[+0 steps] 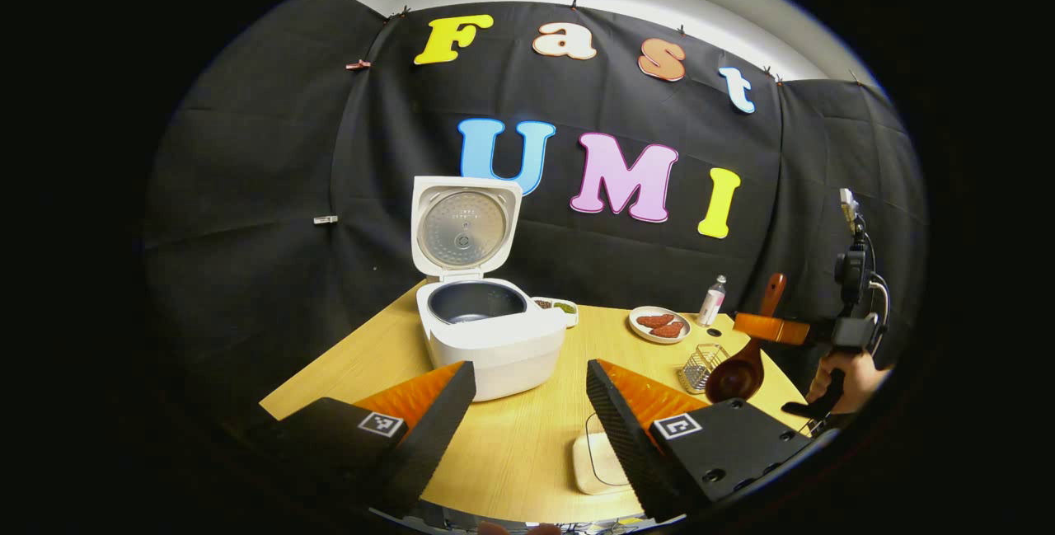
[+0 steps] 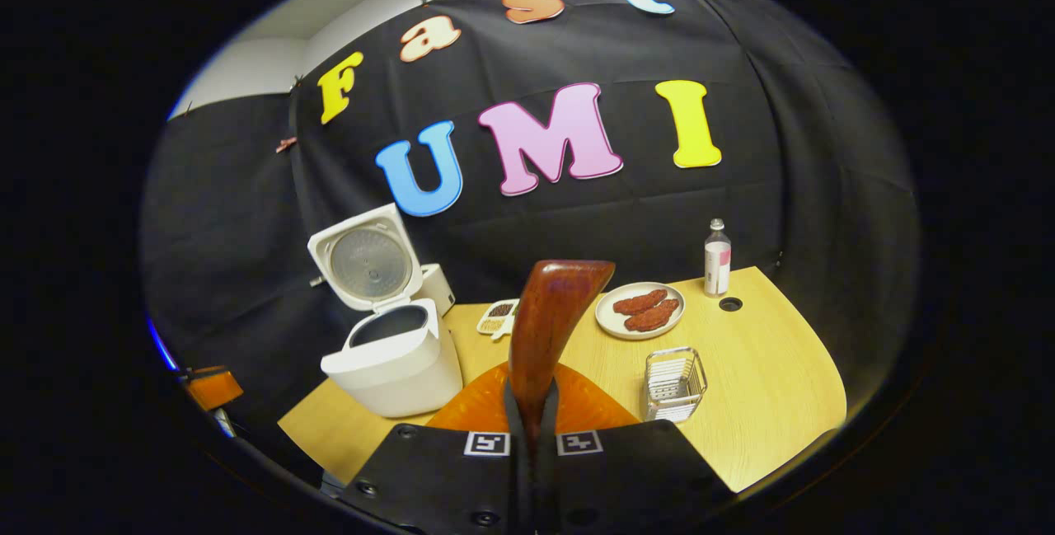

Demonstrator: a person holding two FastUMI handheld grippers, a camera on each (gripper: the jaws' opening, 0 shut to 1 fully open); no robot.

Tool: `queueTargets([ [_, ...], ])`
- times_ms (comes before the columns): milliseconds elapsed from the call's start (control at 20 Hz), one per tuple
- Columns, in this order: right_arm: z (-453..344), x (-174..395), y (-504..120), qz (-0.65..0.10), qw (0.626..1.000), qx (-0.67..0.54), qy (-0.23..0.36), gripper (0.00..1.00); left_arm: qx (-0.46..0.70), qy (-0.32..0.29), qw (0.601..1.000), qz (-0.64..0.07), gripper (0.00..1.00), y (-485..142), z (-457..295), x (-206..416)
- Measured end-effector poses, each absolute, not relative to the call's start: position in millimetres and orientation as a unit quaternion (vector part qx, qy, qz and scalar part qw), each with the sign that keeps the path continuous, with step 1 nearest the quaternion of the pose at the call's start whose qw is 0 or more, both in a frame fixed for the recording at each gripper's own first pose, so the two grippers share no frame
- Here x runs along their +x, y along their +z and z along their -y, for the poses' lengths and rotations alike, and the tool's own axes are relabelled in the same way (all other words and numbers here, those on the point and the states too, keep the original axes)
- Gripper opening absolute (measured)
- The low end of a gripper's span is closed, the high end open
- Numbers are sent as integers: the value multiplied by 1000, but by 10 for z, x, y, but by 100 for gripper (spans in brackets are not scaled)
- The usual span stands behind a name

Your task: Close the left gripper, press the button to open the rice cooker; take a wooden spoon from the chopstick holder with the right hand, scoop a spoonful of rice and pour it into the rice cooker, then put the wooden spoon back into the chopstick holder.

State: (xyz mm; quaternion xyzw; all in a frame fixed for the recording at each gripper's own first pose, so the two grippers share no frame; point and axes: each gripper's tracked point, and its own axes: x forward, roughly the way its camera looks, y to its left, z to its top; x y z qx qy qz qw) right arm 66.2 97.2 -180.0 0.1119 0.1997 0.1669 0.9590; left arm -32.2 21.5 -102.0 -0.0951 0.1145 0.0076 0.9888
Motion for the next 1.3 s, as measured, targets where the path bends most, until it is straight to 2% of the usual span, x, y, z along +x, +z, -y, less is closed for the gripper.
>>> queueTargets([
  [300, -1410, 445, -2409, -217, 958, -64, 176, 6, -101, -13, 988, -114, 94, -1038, -378, -367],
  [650, -1694, 422, -3038, -248, 936, -185, 169, 6, -101, -21, 988, -118, 94, -1101, -608, -415],
  [800, -1746, 298, -3216, -272, 937, -153, 156, 6, -103, -20, 987, -119, 94, -1142, -709, -404],
  [850, -1758, 258, -3235, -279, 939, -139, 148, 10, -105, -20, 987, -121, 94, -1161, -734, -403],
  [900, -1800, 230, -3255, -287, 939, -125, 145, 6, -106, -19, 987, -122, 94, -1174, -759, -396],
  [1300, -1960, 91, -3383, -348, 927, 84, 110, 6, -99, -17, 988, -114, 94, -1168, -849, -380],
])
